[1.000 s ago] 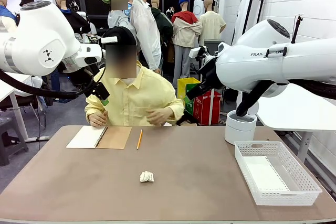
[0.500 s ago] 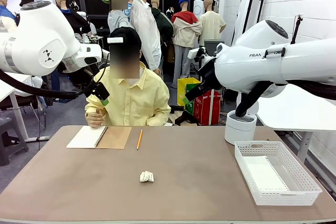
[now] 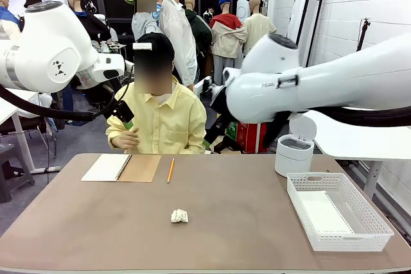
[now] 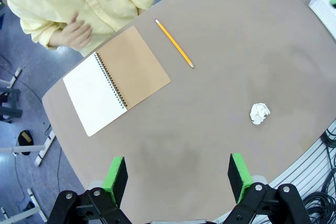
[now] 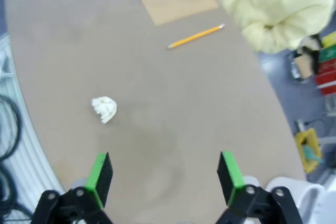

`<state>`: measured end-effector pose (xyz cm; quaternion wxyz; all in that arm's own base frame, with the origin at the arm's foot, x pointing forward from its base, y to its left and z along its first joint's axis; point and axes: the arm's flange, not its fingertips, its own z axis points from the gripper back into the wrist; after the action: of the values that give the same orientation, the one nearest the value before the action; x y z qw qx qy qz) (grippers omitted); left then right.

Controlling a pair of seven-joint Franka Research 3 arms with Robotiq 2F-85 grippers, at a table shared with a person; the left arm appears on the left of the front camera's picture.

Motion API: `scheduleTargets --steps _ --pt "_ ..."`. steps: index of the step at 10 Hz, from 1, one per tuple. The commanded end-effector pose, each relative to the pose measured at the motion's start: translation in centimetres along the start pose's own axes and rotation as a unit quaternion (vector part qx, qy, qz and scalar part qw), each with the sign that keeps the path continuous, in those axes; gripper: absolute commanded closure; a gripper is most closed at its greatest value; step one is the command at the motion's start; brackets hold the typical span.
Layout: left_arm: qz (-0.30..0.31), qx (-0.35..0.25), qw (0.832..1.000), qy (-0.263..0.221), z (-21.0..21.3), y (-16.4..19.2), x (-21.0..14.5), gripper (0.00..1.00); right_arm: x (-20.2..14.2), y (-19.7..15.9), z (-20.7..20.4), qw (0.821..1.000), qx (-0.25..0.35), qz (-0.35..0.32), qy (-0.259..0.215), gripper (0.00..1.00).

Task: Sort the paper based on its condition.
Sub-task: If a person hands you a paper, place it in the Organizing basket , and if it's crumpled, put it in the Trash can.

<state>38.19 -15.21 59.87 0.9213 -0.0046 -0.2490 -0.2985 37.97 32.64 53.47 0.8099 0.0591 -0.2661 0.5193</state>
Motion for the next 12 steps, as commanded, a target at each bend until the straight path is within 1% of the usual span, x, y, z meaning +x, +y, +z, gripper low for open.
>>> scheduleTargets --steps 1,3,4,5,9,10,12 --pt "-0.001 0.000 1.000 -0.001 0.1 0.2 0.0 0.00 0.9 0.2 -1.7 0.999 0.006 0.038 0.039 0.00" --pt "-0.001 0.000 1.000 -0.001 0.1 0.2 0.0 0.00 1.2 0.8 -3.2 0.997 0.005 0.043 0.068 0.00" --pt "-0.001 0.000 1.000 -0.001 0.1 0.2 0.0 0.00 1.4 0.6 -2.6 0.997 -0.015 0.018 0.071 0.00" --pt "-0.001 0.000 1.000 -0.001 0.1 0.2 0.0 0.00 0.4 1.5 -3.5 0.998 0.016 0.035 0.048 0.00" --pt "-0.001 0.000 1.000 -0.001 0.1 0.2 0.0 0.00 0.4 1.5 -3.5 0.998 0.016 0.035 0.048 0.00" --pt "-0.001 0.000 1.000 -0.001 0.1 0.2 0.0 0.00 0.6 1.5 -3.5 0.998 0.010 0.036 0.056 0.00" --pt "-0.001 0.000 1.000 -0.001 0.1 0.2 0.0 0.00 1.2 2.4 -7.5 0.993 0.055 0.079 0.069 0.00"
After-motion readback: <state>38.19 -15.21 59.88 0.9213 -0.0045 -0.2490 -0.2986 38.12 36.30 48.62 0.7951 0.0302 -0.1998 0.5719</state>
